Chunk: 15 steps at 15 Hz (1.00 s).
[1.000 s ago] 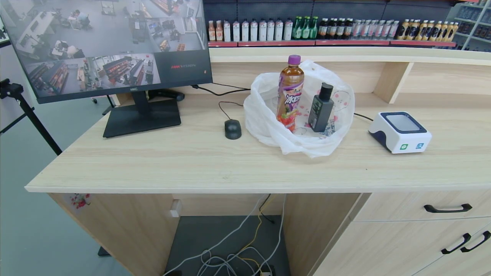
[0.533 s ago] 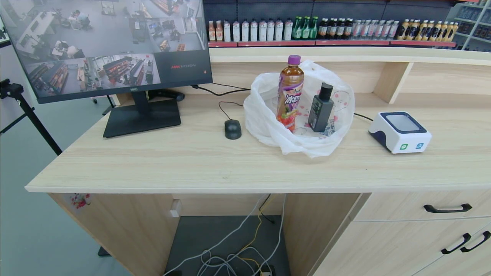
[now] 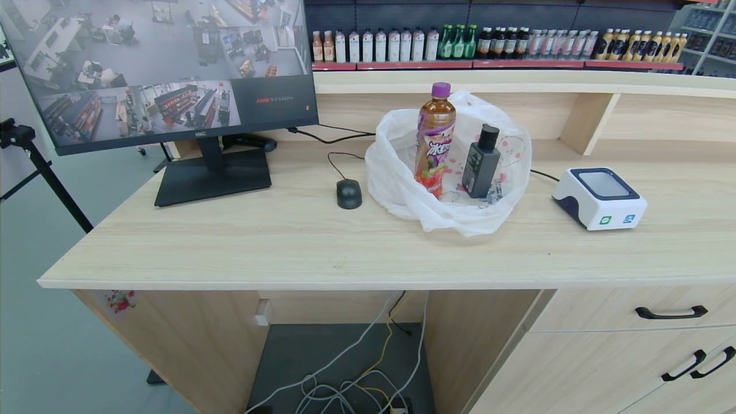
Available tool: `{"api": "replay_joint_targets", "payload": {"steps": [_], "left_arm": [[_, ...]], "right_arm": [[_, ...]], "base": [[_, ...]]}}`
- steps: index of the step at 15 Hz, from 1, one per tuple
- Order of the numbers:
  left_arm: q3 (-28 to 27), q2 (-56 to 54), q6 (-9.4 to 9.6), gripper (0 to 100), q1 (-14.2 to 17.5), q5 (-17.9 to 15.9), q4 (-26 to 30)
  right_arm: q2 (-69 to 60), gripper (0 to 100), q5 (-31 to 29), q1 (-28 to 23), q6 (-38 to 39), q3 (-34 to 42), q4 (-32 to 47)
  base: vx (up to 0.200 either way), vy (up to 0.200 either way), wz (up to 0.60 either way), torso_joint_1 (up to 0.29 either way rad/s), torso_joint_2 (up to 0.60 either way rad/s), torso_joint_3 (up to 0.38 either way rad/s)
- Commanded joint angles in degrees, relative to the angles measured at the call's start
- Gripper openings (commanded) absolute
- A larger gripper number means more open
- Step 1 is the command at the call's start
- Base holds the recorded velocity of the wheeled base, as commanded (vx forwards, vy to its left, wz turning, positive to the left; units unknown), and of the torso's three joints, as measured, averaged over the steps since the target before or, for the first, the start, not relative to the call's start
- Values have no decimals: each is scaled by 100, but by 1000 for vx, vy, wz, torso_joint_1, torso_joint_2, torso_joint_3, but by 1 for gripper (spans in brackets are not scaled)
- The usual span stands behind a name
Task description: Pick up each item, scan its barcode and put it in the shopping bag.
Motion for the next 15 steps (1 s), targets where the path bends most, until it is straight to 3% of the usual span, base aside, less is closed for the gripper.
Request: {"api": "replay_joint_targets", "payload": {"steps": [1, 4, 15], "left_arm": [[0, -2, 1, 100, 0, 0, 0], [0, -2, 1, 100, 0, 0, 0], [0, 6, -26, 100, 0, 0, 9]], "right_arm": [[2, 100, 1, 4, 83, 1, 2], [2, 100, 1, 4, 171, 10, 2], [2, 100, 1, 4, 13, 1, 2]], "base": [[0, 0, 0, 0, 0, 0], [0, 0, 0, 0, 0, 0], [0, -200, 0, 5, 2, 1]]}}
